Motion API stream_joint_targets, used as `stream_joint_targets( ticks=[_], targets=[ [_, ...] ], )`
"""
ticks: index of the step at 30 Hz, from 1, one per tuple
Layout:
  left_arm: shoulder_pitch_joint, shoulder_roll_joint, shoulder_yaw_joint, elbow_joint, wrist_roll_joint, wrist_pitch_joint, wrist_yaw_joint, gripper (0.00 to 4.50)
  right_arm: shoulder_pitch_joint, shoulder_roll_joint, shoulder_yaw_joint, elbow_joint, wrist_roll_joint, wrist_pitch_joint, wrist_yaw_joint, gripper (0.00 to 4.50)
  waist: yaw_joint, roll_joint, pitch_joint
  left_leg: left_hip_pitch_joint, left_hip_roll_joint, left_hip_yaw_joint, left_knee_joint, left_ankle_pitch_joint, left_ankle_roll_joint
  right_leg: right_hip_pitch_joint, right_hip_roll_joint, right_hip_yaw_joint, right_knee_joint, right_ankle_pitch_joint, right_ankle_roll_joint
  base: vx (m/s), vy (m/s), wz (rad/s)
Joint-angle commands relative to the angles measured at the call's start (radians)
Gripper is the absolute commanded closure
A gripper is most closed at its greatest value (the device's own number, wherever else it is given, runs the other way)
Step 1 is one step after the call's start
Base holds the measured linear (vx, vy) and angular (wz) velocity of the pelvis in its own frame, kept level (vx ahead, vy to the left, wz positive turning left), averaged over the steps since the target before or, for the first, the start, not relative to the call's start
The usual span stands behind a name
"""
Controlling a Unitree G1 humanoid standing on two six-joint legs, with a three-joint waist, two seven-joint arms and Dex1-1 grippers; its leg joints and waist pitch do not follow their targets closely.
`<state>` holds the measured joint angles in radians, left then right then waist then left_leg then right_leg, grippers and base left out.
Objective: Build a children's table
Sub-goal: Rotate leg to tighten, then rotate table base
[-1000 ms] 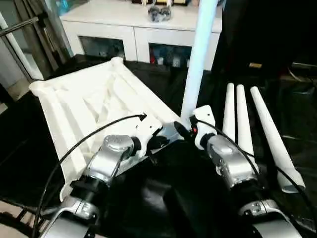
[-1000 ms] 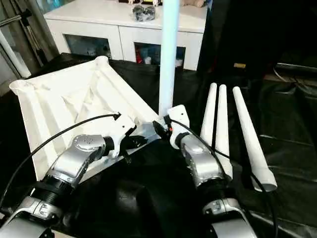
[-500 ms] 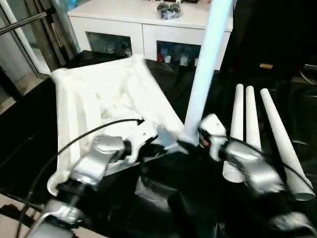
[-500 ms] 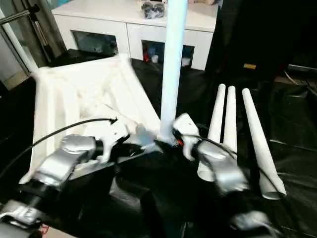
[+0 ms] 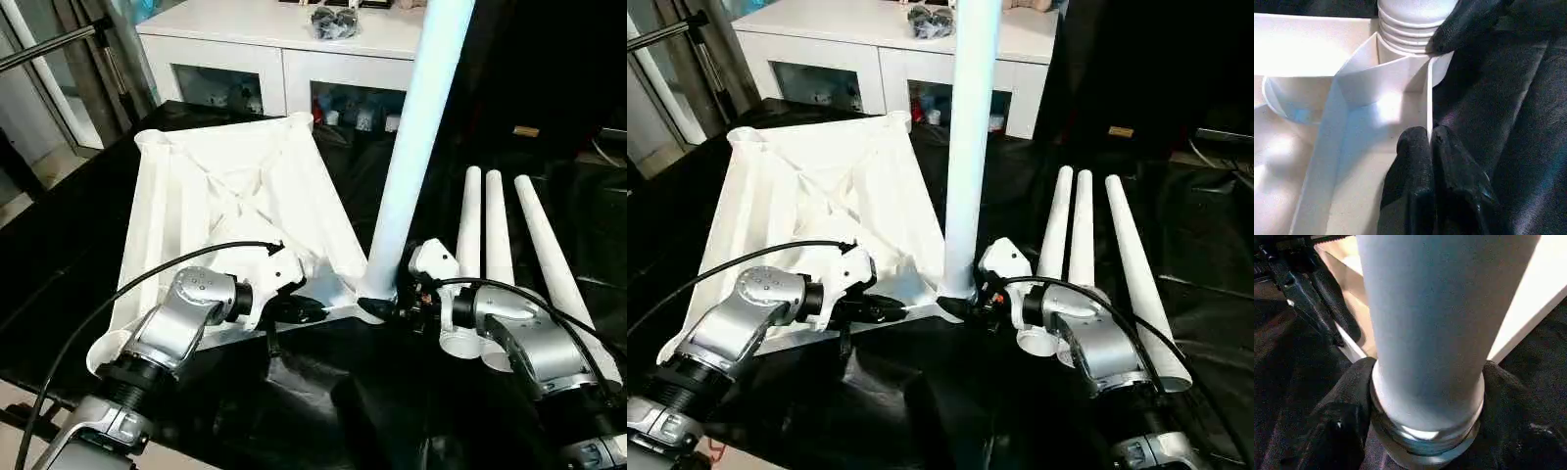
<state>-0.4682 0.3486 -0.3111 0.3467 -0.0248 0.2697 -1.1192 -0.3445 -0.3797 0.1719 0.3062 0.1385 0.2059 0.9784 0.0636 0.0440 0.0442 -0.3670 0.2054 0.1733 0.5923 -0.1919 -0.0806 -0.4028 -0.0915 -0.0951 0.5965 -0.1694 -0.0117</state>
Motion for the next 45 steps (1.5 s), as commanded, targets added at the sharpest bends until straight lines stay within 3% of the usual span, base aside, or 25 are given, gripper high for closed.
stream_joint_targets(
  ticks=[1, 6, 9, 12, 18, 20, 25, 29, 31, 32, 34, 36, 37, 39, 41, 42, 45],
  targets=[
    [-0.016, -0.027, -0.008, -0.043, -0.019, -0.02, 0.009, 4.5, 0.016, 0.054, 0.073, -0.052, 0.031, 0.022, 0.044, 1.76, 0.003, -0.003, -0.064, 0.003, 0.023, -0.004, -0.068, -0.179, 0.067, 0.06, -0.052, 0.047, -0.063, -0.181, -0.23, 0.0, 0.0, 0.0],
    [-0.021, -0.043, -0.002, -0.035, -0.013, -0.008, 0.047, 4.5, 0.007, 0.103, 0.053, -0.01, 0.009, 0.04, -0.054, 1.76, 0.0, -0.004, -0.062, 0.004, 0.022, -0.004, -0.07, -0.193, 0.055, 0.057, -0.052, 0.047, -0.067, -0.215, -0.221, 0.0, 0.0, 0.0],
    [-0.051, -0.099, 0.014, 0.007, 0.014, 0.023, 0.157, 4.5, -0.041, 0.198, 0.019, 0.129, -0.061, 0.028, -0.272, 1.76, -0.013, -0.005, -0.055, 0.005, 0.018, -0.007, -0.075, -0.253, 0.023, 0.054, -0.055, 0.043, -0.083, -0.36, -0.178, 0.0, 0.0, 0.0],
    [-0.078, -0.152, 0.026, 0.042, 0.034, 0.047, 0.253, 4.5, -0.07, 0.268, -0.001, 0.193, -0.074, 0.043, -0.384, 1.76, -0.023, -0.003, -0.053, 0.011, 0.016, -0.01, -0.076, -0.285, 0.002, 0.049, -0.054, 0.041, -0.092, -0.43, -0.152, 0.0, 0.0, 0.0],
    [-0.115, -0.252, 0.044, 0.077, 0.043, 0.104, 0.391, 4.5, -0.13, 0.361, -0.023, 0.306, -0.118, 0.019, -0.564, 1.76, -0.024, -0.003, -0.054, 0.015, 0.014, -0.009, -0.077, -0.295, 0.008, 0.046, -0.053, 0.042, -0.095, -0.41, -0.153, 0.0, 0.0, 0.0],
    [-0.116, -0.277, 0.046, 0.077, 0.047, 0.116, 0.413, 4.5, -0.144, 0.372, -0.042, 0.33, -0.105, 0.011, -0.567, 1.2, -0.025, -0.004, -0.055, 0.012, 0.014, -0.008, -0.077, -0.293, 0.015, 0.049, -0.052, 0.042, -0.094, -0.4, -0.153, 0.0, 0.0, 0.0],
    [-0.11, -0.289, 0.037, 0.078, 0.051, 0.116, 0.414, 4.5, -0.146, 0.361, -0.053, 0.318, -0.124, -0.034, -0.594, 0.81, -0.021, -0.003, -0.06, 0.008, 0.016, -0.007, -0.076, -0.253, 0.031, 0.051, -0.052, 0.045, -0.085, -0.315, -0.172, 0.0, 0.0, 0.0],
    [-0.128, -0.293, 0.052, 0.117, 0.064, 0.109, 0.453, 4.5, -0.132, 0.335, -0.064, 0.259, -0.138, -0.032, -0.62, 0.81, -0.013, -0.003, -0.062, 0.009, 0.016, -0.004, -0.073, -0.222, 0.038, 0.051, -0.051, 0.046, -0.082, -0.272, -0.184, 0.0, 0.0, 0.0],
    [-0.167, -0.312, 0.088, 0.181, 0.064, 0.099, 0.518, 4.5, -0.105, 0.315, -0.097, 0.178, -0.123, -0.003, -0.639, 0.81, -0.008, 0.004, -0.062, 0.008, 0.016, -0.003, -0.072, -0.199, 0.044, 0.052, -0.048, 0.047, -0.08, -0.244, -0.186, 0.0, 0.0, 0.0],
    [-0.186, -0.321, 0.103, 0.21, 0.064, 0.087, 0.545, 4.5, -0.094, 0.308, -0.109, 0.145, -0.118, 0.01, -0.644, 0.81, 0.001, 0.007, -0.066, 0.019, 0.017, -0.001, -0.068, -0.196, 0.042, 0.045, -0.047, 0.049, -0.08, -0.218, -0.188, 0.0, 0.0, 0.0],
    [-0.235, -0.343, 0.14, 0.285, 0.059, 0.043, 0.605, 4.5, -0.062, 0.286, -0.121, 0.073, -0.113, 0.029, -0.643, 0.81, 0.001, 0.003, -0.064, 0.006, 0.011, 0.0, -0.068, -0.18, 0.051, 0.056, -0.043, 0.048, -0.078, -0.187, -0.187, 0.0, 0.0, 0.0],
    [-0.266, -0.354, 0.153, 0.333, 0.063, 0.006, 0.648, 4.5, -0.043, 0.277, -0.122, 0.036, -0.115, 0.039, -0.647, 0.81, 0.001, 0.011, -0.071, -0.008, 0.011, -0.009, -0.065, -0.139, 0.061, 0.069, -0.05, 0.044, -0.065, -0.129, -0.188, 0.0, 0.0, 0.0],
    [-0.273, -0.355, 0.153, 0.343, 0.067, -0.002, 0.658, 4.5, -0.039, 0.277, -0.122, 0.027, -0.116, 0.044, -0.649, 0.81, -0.003, 0.007, -0.069, -0.012, 0.008, -0.009, -0.063, -0.125, 0.067, 0.07, -0.047, 0.043, -0.067, -0.118, -0.185, 0.0, 0.0, 0.0],
    [-0.281, -0.365, 0.164, 0.35, 0.047, -0.012, 0.644, 4.5, -0.032, 0.278, -0.124, 0.012, -0.12, 0.051, -0.657, 0.81, -0.003, 0.008, -0.074, -0.01, 0.008, -0.007, -0.057, -0.099, 0.084, 0.067, -0.051, 0.043, -0.066, -0.088, -0.203, 0.0, 0.0, 0.0],
    [-0.286, -0.37, 0.168, 0.35, 0.041, -0.033, 0.638, 4.05, -0.027, 0.278, -0.124, -0.002, -0.119, 0.059, -0.659, 0.79, 0.0, 0.01, -0.08, -0.012, 0.007, -0.007, -0.047, -0.02, 0.127, 0.066, -0.048, 0.045, -0.049, 0.034, -0.245, 0.0, 0.0, 0.0],
    [-0.287, -0.371, 0.171, 0.35, 0.038, -0.039, 0.639, 4.05, -0.026, 0.28, -0.123, -0.005, -0.119, 0.063, -0.66, 0.79, 0.001, 0.013, -0.085, -0.013, 0.007, -0.007, -0.042, 0.006, 0.151, 0.066, -0.048, 0.044, -0.042, 0.074, -0.255, 0.0, 0.0, 0.0],
    [-0.29, -0.37, 0.182, 0.348, 0.03, -0.051, 0.648, 3.76, -0.031, 0.288, -0.122, -0.002, -0.13, 0.084, -0.68, 0.79, 0.008, 0.015, -0.081, -0.013, 0.011, -0.006, -0.041, 0.006, 0.18, 0.057, -0.049, 0.041, -0.044, 0.068, -0.273, 0.0, 0.0, 0.0]
  ],
)
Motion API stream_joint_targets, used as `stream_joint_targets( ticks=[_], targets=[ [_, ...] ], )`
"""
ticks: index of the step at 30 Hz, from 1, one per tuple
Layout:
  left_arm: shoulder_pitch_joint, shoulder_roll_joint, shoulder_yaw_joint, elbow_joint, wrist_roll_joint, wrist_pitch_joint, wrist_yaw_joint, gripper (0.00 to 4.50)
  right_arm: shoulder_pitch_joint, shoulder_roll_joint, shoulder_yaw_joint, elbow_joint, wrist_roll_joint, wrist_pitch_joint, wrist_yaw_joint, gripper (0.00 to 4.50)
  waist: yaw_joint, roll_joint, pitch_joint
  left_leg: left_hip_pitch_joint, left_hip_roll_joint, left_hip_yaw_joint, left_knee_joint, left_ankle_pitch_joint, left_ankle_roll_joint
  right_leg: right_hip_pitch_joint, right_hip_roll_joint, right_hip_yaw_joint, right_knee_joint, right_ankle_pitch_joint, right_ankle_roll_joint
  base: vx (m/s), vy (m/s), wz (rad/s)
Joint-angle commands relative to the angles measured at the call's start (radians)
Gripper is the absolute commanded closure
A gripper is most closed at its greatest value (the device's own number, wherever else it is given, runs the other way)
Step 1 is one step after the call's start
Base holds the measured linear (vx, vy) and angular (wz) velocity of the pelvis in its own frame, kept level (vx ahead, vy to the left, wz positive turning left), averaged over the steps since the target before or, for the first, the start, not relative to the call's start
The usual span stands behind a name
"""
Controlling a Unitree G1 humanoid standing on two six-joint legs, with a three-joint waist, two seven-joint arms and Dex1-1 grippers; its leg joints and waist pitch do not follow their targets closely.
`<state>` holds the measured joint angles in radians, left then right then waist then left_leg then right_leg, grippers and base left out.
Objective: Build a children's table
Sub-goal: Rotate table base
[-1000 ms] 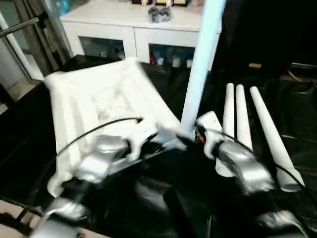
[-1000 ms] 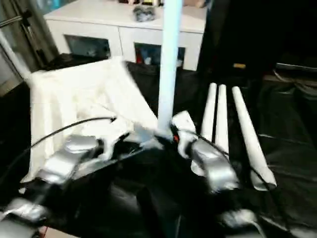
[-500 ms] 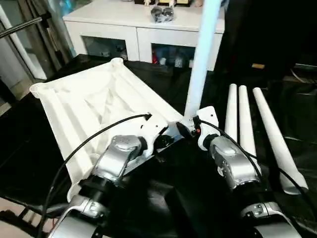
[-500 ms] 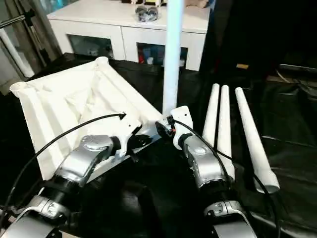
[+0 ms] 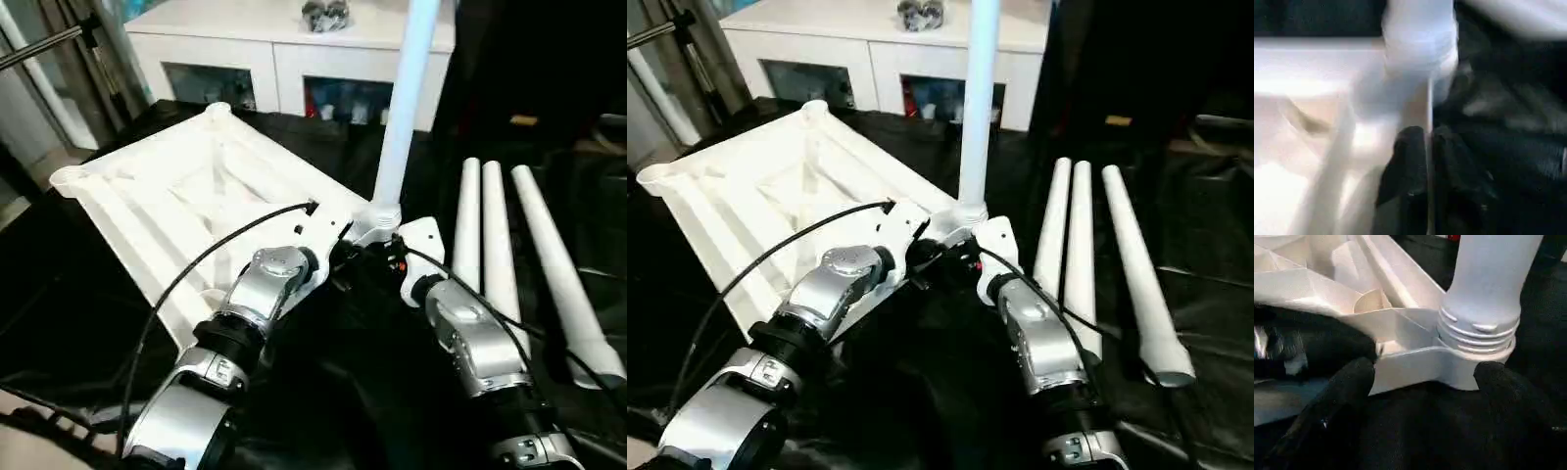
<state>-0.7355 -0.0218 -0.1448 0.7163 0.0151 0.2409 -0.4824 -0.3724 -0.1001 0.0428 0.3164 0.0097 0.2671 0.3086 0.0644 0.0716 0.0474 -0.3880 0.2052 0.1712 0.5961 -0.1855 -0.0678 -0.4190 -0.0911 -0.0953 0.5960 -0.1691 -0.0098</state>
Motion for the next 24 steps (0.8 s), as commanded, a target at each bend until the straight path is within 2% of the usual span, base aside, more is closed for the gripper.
stream_joint_targets(
  ticks=[1, 3, 4, 5, 6, 9, 11, 13, 14, 15, 16, 17, 19, 20, 22, 24],
  targets=[
    [-0.019, 0.012, 0.02, -0.033, -0.004, -0.027, 0.026, 3.64, -0.012, 0.01, 0.01, -0.002, -0.013, 0.033, -0.022, 0.79, 0.008, -0.014, -0.081, 0.009, 0.012, -0.004, -0.048, -0.035, 0.159, 0.075, -0.049, 0.04, -0.048, 0.008, -0.269, 0.0, 0.0, 0.0],
    [-0.01, 0.041, 0.036, -0.058, -0.002, -0.021, 0.051, 3.56, -0.02, 0.01, 0.021, 0.001, -0.022, 0.042, -0.027, 0.79, 0.007, -0.02, -0.073, 0.011, 0.015, -0.001, -0.056, -0.098, 0.129, 0.073, -0.051, 0.04, -0.06, -0.1, -0.245, 0.0, 0.0, 0.0],
    [-0.008, 0.047, 0.044, -0.065, -0.003, -0.018, 0.058, 3.51, -0.022, 0.01, 0.024, 0.0, -0.023, 0.044, -0.027, 0.79, 0.008, -0.018, -0.074, 0.013, 0.016, -0.002, -0.057, -0.111, 0.118, 0.074, -0.051, 0.04, -0.06, -0.12, -0.24, 0.0, 0.0, 0.0],
    [0.004, 0.078, 0.055, -0.097, 0.009, -0.007, 0.069, 3.51, -0.027, 0.011, 0.03, 0.001, -0.027, 0.051, -0.028, 0.79, 0.005, -0.024, -0.073, 0.014, 0.016, -0.001, -0.059, -0.118, 0.106, 0.073, -0.05, 0.041, -0.063, -0.14, -0.227, 0.0, 0.0, 0.0],
    [0.013, 0.099, 0.06, -0.12, 0.018, 0.001, 0.074, 3.51, -0.03, 0.012, 0.033, 0.002, -0.029, 0.055, -0.029, 0.79, 0.004, -0.02, -0.073, 0.011, 0.015, -0.003, -0.061, -0.118, 0.094, 0.074, -0.05, 0.042, -0.06, -0.147, -0.218, 0.0, 0.0, 0.0],
    [0.043, 0.186, 0.096, -0.214, 0.041, 0.046, 0.093, 3.51, -0.035, 0.012, 0.051, 0.003, -0.039, 0.067, -0.023, 0.79, -0.002, -0.019, -0.071, 0.014, 0.016, -0.003, -0.062, -0.13, 0.074, 0.07, -0.05, 0.043, -0.059, -0.165, -0.204, 0.0, 0.0, 0.0],
    [0.063, 0.246, 0.116, -0.27, 0.063, 0.072, 0.1, 3.51, -0.037, 0.013, 0.061, 0.005, -0.043, 0.07, -0.021, 0.79, 0.001, -0.017, -0.074, 0.018, 0.019, -0.004, -0.062, -0.124, 0.062, 0.068, -0.051, 0.044, -0.054, -0.16, -0.202, 0.0, 0.0, 0.0],
    [0.113, 0.362, 0.149, -0.383, 0.092, 0.145, 0.073, 3.51, -0.038, 0.018, 0.072, 0.009, -0.047, 0.078, -0.023, 0.79, -0.002, -0.021, -0.072, 0.015, 0.018, -0.003, -0.064, -0.114, 0.059, 0.065, -0.047, 0.044, -0.052, -0.151, -0.197, 0.0, 0.0, 0.0],
    [0.124, 0.383, 0.155, -0.404, 0.096, 0.161, 0.064, 3.51, -0.038, 0.019, 0.075, 0.01, -0.048, 0.079, -0.023, 0.79, -0.002, -0.017, -0.073, 0.014, 0.02, -0.006, -0.065, -0.103, 0.051, 0.066, -0.049, 0.044, -0.043, -0.137, -0.199, 0.0, 0.0, 0.0],
    [0.14, 0.413, 0.162, -0.432, 0.102, 0.183, 0.049, 3.51, -0.039, 0.02, 0.078, 0.011, -0.049, 0.082, -0.024, 0.79, -0.003, -0.013, -0.071, 0.02, 0.02, -0.004, -0.066, -0.116, 0.043, 0.059, -0.046, 0.045, -0.047, -0.144, -0.201, 0.0, 0.0, 0.0],
    [0.177, 0.476, 0.173, -0.487, 0.107, 0.23, 0.018, 3.51, -0.04, 0.022, 0.084, 0.014, -0.054, 0.085, -0.025, 0.79, -0.004, -0.015, -0.07, 0.022, 0.019, -0.003, -0.065, -0.121, 0.04, 0.058, -0.045, 0.046, -0.049, -0.146, -0.201, 0.0, 0.0, 0.0],
    [0.177, 0.476, 0.173, -0.487, 0.107, 0.23, 0.018, 3.51, -0.04, 0.022, 0.084, 0.014, -0.054, 0.085, -0.025, 0.79, -0.003, -0.013, -0.068, 0.022, 0.02, -0.003, -0.068, -0.124, 0.032, 0.058, -0.045, 0.047, -0.046, -0.149, -0.203, 0.0, 0.0, 0.0],
    [0.241, 0.562, 0.177, -0.567, 0.125, 0.302, -0.026, 3.51, -0.042, 0.017, 0.096, 0.013, -0.07, 0.099, -0.03, 0.79, 0.0, -0.013, -0.066, 0.027, 0.021, -0.002, -0.07, -0.143, 0.017, 0.053, -0.045, 0.049, -0.048, -0.16, -0.202, 0.0, 0.0, 0.0],
    [0.267, 0.589, 0.18, -0.601, 0.129, 0.337, -0.038, 3.51, -0.042, 0.013, 0.101, 0.01, -0.075, 0.109, -0.032, 0.79, 0.001, -0.018, -0.065, 0.025, 0.021, -0.002, -0.072, -0.15, 0.008, 0.055, -0.044, 0.049, -0.047, -0.162, -0.199, 0.0, 0.0, 0.0],
    [0.296, 0.618, 0.182, -0.644, 0.13, 0.378, -0.05, 3.51, -0.041, 0.009, 0.106, 0.005, -0.08, 0.12, -0.035, 0.79, 0.002, -0.016, -0.066, 0.029, 0.02, -0.002, -0.073, -0.165, -0.004, 0.053, -0.044, 0.05, -0.047, -0.158, -0.199, 0.0, 0.0, 0.0],
    [0.329, 0.629, 0.178, -0.667, 0.097, 0.398, -0.086, 3.51, -0.041, 0.006, 0.103, 0.001, -0.075, 0.13, -0.034, 0.79, 0.002, -0.018, -0.064, 0.025, 0.019, -0.002, -0.074, -0.17, -0.009, 0.056, -0.045, 0.051, -0.046, -0.149, -0.203, 0.0, 0.0, 0.0]
  ],
)
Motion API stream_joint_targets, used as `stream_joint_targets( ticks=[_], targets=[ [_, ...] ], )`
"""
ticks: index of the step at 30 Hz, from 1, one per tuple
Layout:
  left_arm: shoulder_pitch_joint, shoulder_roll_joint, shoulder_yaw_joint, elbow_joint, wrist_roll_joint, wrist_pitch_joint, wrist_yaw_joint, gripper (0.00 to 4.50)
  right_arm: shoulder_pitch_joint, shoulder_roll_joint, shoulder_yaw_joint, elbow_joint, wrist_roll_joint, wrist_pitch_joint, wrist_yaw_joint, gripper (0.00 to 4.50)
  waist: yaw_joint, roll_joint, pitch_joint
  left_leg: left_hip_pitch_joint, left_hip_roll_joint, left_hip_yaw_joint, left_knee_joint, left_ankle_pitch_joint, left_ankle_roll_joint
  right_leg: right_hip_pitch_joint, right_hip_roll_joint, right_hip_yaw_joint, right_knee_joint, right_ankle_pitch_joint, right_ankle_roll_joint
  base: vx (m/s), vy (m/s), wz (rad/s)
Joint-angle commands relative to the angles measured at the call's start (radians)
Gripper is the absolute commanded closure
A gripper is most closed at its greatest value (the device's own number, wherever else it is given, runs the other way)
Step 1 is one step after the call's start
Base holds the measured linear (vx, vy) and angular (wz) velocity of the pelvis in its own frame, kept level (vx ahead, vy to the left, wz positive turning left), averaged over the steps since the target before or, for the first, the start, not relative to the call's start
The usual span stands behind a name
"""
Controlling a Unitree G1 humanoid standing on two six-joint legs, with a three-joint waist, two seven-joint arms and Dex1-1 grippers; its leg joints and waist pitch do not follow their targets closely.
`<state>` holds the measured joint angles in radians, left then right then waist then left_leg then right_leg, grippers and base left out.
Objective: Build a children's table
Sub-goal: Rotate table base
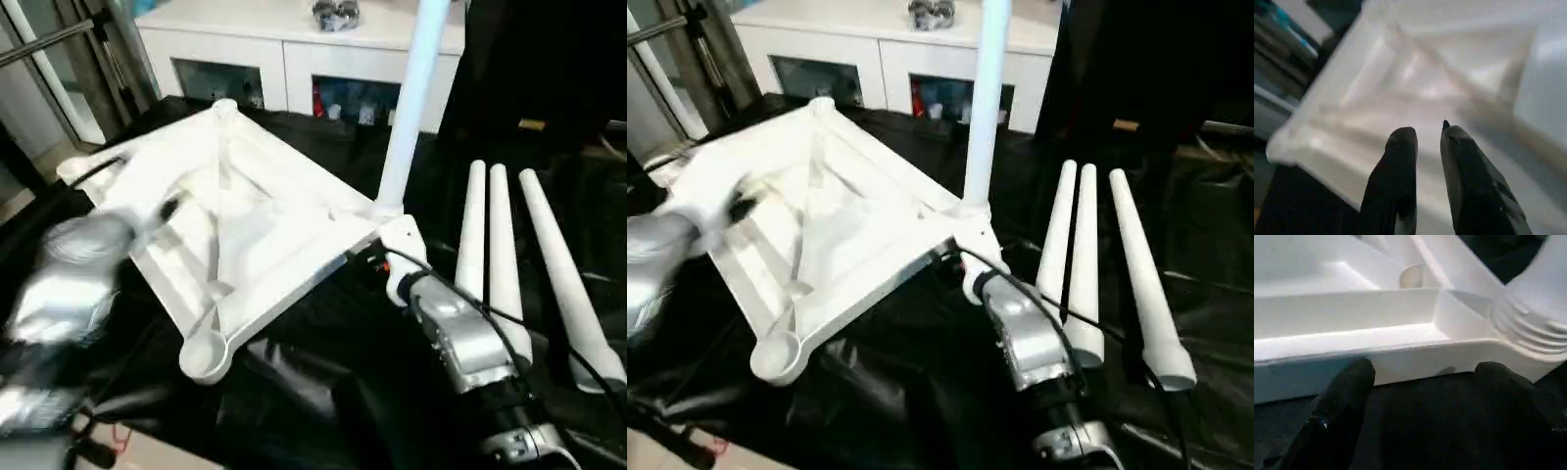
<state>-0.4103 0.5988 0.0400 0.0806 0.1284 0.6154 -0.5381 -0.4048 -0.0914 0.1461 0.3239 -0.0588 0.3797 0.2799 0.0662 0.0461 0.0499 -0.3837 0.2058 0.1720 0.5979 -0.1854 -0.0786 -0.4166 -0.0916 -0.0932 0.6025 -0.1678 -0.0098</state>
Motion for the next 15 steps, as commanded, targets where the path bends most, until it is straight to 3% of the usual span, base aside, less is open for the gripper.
stream_joint_targets(
  ticks=[1, 3, 6, 7, 8, 10, 11, 15],
  targets=[
    [0.008, 0.01, -0.011, -0.034, -0.018, 0.025, -0.035, 3.78, -0.009, -0.002, -0.001, -0.007, -0.007, 0.018, -0.005, 0.79, 0.003, 0.007, -0.066, 0.024, 0.017, -0.001, -0.076, -0.187, 0.0, 0.05, -0.045, 0.05, -0.056, -0.165, -0.201, 0.0, 0.0, 0.0],
    [0.045, 0.023, -0.046, -0.057, -0.03, 0.053, -0.076, 3.86, -0.009, 0.0, -0.002, 0.007, -0.008, 0.016, -0.002, 0.79, 0.004, 0.002, -0.064, 0.02, 0.016, -0.003, -0.078, -0.199, -0.005, 0.052, -0.046, 0.052, -0.056, -0.184, -0.195, 0.0, 0.0, 0.0],
    [0.078, 0.049, -0.095, -0.074, -0.018, 0.101, -0.116, 4.13, -0.015, 0.001, -0.002, 0.031, -0.002, 0.018, 0.005, 0.79, 0.004, 0.004, -0.065, 0.02, 0.014, -0.004, -0.078, -0.224, -0.011, 0.051, -0.047, 0.052, -0.06, -0.222, -0.18, 0.0, 0.0, 0.0],
    [0.096, 0.07, -0.126, -0.083, -0.007, 0.133, -0.137, 4.28, -0.018, 0.004, -0.006, 0.037, 0.008, 0.021, 0.009, 1.08, 0.003, 0.004, -0.063, 0.018, 0.015, -0.005, -0.08, -0.231, -0.012, 0.052, -0.047, 0.053, -0.06, -0.232, -0.179, 0.0, 0.0, 0.0],
    [0.104, 0.081, -0.141, -0.086, -0.001, 0.15, -0.145, 4.29, -0.019, 0.006, -0.008, 0.04, 0.015, 0.022, 0.012, 1.15, 0.002, 0.008, -0.063, 0.021, 0.015, -0.006, -0.081, -0.252, -0.015, 0.049, -0.047, 0.052, -0.063, -0.255, -0.173, 0.0, 0.0, 0.0],
    [0.112, 0.095, -0.156, -0.084, 0.012, 0.169, -0.15, 4.34, -0.021, 0.009, -0.012, 0.042, 0.023, 0.024, 0.015, 1.2, -0.002, 0.007, -0.062, 0.02, 0.013, -0.007, -0.081, -0.259, -0.016, 0.05, -0.046, 0.052, -0.065, -0.276, -0.166, 0.0, 0.0, 0.0],
    [0.113, 0.102, -0.16, -0.078, 0.022, 0.17, -0.148, 4.34, -0.023, 0.009, -0.012, 0.044, 0.024, 0.024, 0.015, 1.2, -0.002, 0.011, -0.061, 0.02, 0.013, -0.008, -0.081, -0.26, -0.017, 0.049, -0.046, 0.052, -0.066, -0.277, -0.166, 0.0, 0.0, 0.0],
    [0.117, 0.143, -0.193, -0.087, 0.01, 0.19, -0.21, 4.5, -0.046, 0.017, -0.015, 0.088, 0.025, 0.005, 0.014, 1.6, -0.01, 0.006, -0.059, 0.02, 0.012, -0.011, -0.084, -0.283, -0.022, 0.05, -0.045, 0.049, -0.068, -0.3, -0.165, 0.0, 0.0, 0.0]
  ],
)
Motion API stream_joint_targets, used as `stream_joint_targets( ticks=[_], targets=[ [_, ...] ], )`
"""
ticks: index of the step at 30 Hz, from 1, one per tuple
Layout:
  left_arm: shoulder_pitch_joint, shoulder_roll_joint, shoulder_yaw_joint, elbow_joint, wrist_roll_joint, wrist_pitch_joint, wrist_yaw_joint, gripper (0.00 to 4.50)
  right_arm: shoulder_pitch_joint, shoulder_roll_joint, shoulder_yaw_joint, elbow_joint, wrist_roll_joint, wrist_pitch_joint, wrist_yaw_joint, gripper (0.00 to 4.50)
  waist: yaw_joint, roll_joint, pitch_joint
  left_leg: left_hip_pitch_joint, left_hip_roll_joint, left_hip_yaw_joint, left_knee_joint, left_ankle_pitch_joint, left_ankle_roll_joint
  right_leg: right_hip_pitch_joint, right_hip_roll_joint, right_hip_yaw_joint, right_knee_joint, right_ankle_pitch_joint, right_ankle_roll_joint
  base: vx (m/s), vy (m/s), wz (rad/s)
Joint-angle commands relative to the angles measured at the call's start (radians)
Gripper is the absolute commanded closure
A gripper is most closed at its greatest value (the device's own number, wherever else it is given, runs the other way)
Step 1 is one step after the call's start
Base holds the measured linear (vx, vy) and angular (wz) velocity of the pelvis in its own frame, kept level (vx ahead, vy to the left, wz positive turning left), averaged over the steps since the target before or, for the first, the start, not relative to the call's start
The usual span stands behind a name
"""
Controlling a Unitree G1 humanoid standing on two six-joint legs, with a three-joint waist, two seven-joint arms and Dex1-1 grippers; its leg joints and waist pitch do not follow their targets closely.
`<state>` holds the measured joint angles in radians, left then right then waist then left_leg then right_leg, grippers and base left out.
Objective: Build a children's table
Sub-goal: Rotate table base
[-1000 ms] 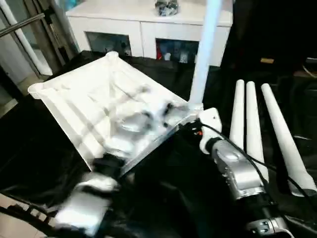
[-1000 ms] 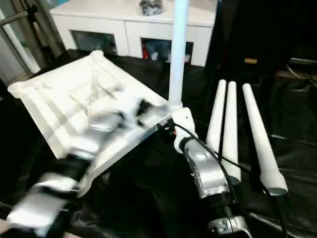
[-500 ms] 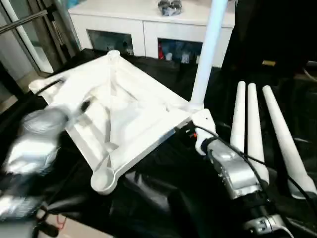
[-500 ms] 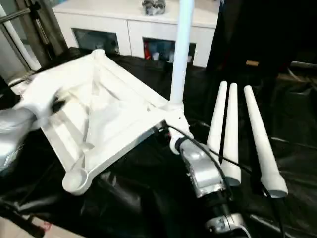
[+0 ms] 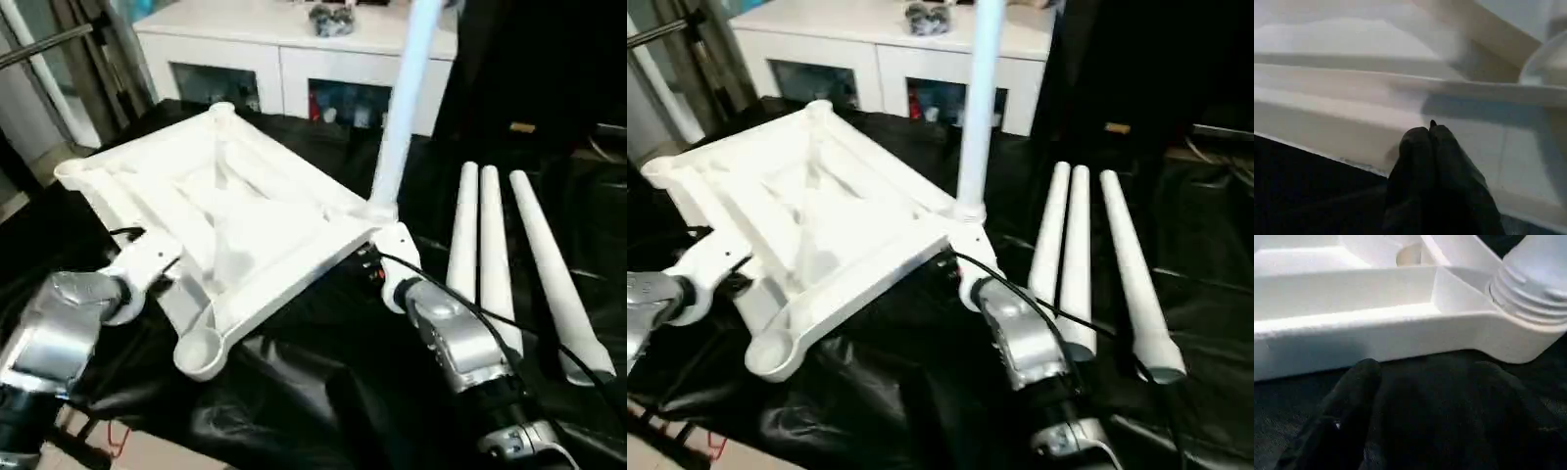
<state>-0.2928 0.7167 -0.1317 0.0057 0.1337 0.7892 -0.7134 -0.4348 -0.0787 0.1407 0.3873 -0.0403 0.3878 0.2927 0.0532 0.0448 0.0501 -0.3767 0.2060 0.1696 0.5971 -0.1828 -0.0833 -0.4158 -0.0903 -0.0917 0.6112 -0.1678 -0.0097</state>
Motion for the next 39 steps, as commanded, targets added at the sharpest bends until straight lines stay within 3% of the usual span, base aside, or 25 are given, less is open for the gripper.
stream_joint_targets(
  ticks=[1, 4, 9, 19, 24, 28, 29, 31, 32, 33, 36, 39],
  targets=[
    [0.0, 0.028, -0.025, -0.014, 0.003, 0.016, -0.041, 4.5, -0.018, 0.005, -0.01, 0.029, 0.007, -0.006, 0.002, 1.65, 0.004, 0.009, -0.059, 0.015, 0.012, -0.009, -0.083, -0.291, -0.018, 0.049, -0.048, 0.048, -0.077, -0.309, -0.167, 0.0, 0.0, 0.0],
    [0.005, 0.04, -0.067, -0.033, -0.034, -0.022, -0.112, 4.5, -0.052, 0.016, -0.014, 0.094, 0.016, -0.037, 0.009, 1.9, 0.002, 0.009, -0.059, 0.018, 0.012, -0.01, -0.084, -0.313, -0.021, 0.047, -0.05, 0.05, -0.079, -0.329, -0.17, 0.0, 0.0, 0.0],
    [0.01, 0.028, -0.117, -0.073, -0.094, -0.06, -0.219, 4.5, -0.096, 0.029, -0.008, 0.175, 0.016, -0.073, 0.022, 2.42, 0.005, 0.008, -0.064, 0.016, 0.012, -0.006, -0.08, -0.257, -0.017, 0.051, -0.047, 0.051, -0.066, -0.234, -0.203, 0.0, 0.0, 0.0],
    [-0.012, -0.029, -0.194, -0.143, -0.202, -0.099, -0.358, 4.5, -0.134, 0.038, 0.004, 0.254, 0.013, -0.119, 0.055, 3.32, 0.002, 0.005, -0.064, 0.016, 0.012, -0.003, -0.079, -0.244, -0.018, 0.055, -0.048, 0.053, -0.066, -0.237, -0.206, 0.0, 0.0, 0.0],
    [-0.046, -0.114, -0.18, -0.132, -0.222, -0.118, -0.319, 4.5, -0.125, 0.042, 0.01, 0.239, 0.014, -0.119, 0.063, 3.68, 0.001, 0.001, -0.066, 0.012, 0.012, 0.0, -0.076, -0.218, -0.009, 0.06, -0.047, 0.053, -0.063, -0.206, -0.213, 0.0, 0.0, 0.0],
    [-0.112, -0.213, -0.203, -0.048, -0.171, -0.191, -0.24, 4.5, -0.104, 0.039, 0.014, 0.222, 0.012, -0.123, 0.073, 4.0, 0.003, -0.003, -0.064, 0.014, 0.01, 0.001, -0.074, -0.227, -0.003, 0.059, -0.046, 0.053, -0.071, -0.25, -0.198, 0.0, 0.0, 0.0],
    [-0.127, -0.231, -0.204, -0.018, -0.16, -0.214, -0.216, 4.5, -0.103, 0.038, 0.013, 0.223, 0.011, -0.126, 0.071, 4.11, 0.002, 0.006, -0.064, 0.012, 0.01, -0.001, -0.075, -0.227, -0.006, 0.061, -0.046, 0.052, -0.071, -0.259, -0.19, 0.0, 0.0, 0.0],
    [-0.156, -0.268, -0.199, 0.036, -0.143, -0.248, -0.165, 4.5, -0.1, 0.036, 0.012, 0.221, 0.008, -0.127, 0.07, 4.23, 0.0, -0.001, -0.064, 0.012, 0.009, -0.002, -0.075, -0.241, -0.007, 0.062, -0.046, 0.051, -0.075, -0.275, -0.178, 0.0, 0.0, 0.0],
    [-0.156, -0.268, -0.199, 0.036, -0.143, -0.248, -0.165, 4.5, -0.1, 0.036, 0.012, 0.221, 0.008, -0.127, 0.07, 4.32, 0.0, 0.003, -0.064, 0.016, 0.009, 0.0, -0.074, -0.25, -0.01, 0.058, -0.044, 0.051, -0.079, -0.286, -0.172, 0.0, 0.0, 0.0],
    [-0.184, -0.303, -0.186, 0.091, -0.13, -0.286, -0.107, 4.5, -0.091, 0.031, 0.008, 0.199, 0.004, -0.122, 0.062, 4.42, 0.0, -0.001, -0.065, 0.011, 0.008, -0.002, -0.074, -0.243, -0.008, 0.062, -0.045, 0.05, -0.078, -0.283, -0.171, 0.0, 0.0, 0.0],
    [-0.211, -0.334, -0.176, 0.145, -0.109, -0.313, -0.043, 4.5, -0.069, 0.013, 0.007, 0.135, -0.021, -0.111, 0.024, 4.42, 0.003, 0.003, -0.066, 0.011, 0.01, -0.003, -0.074, -0.224, -0.009, 0.064, -0.042, 0.049, -0.076, -0.253, -0.165, 0.0, 0.0, 0.0],
    [-0.209, -0.352, -0.168, 0.154, -0.105, -0.348, -0.016, 4.5, -0.063, -0.011, 0.002, 0.059, -0.047, -0.006, -0.011, 4.42, 0.003, 0.003, -0.07, 0.012, 0.009, -0.003, -0.07, -0.187, -0.005, 0.065, -0.04, 0.05, -0.069, -0.195, -0.179, 0.0, 0.0, 0.0]
  ],
)
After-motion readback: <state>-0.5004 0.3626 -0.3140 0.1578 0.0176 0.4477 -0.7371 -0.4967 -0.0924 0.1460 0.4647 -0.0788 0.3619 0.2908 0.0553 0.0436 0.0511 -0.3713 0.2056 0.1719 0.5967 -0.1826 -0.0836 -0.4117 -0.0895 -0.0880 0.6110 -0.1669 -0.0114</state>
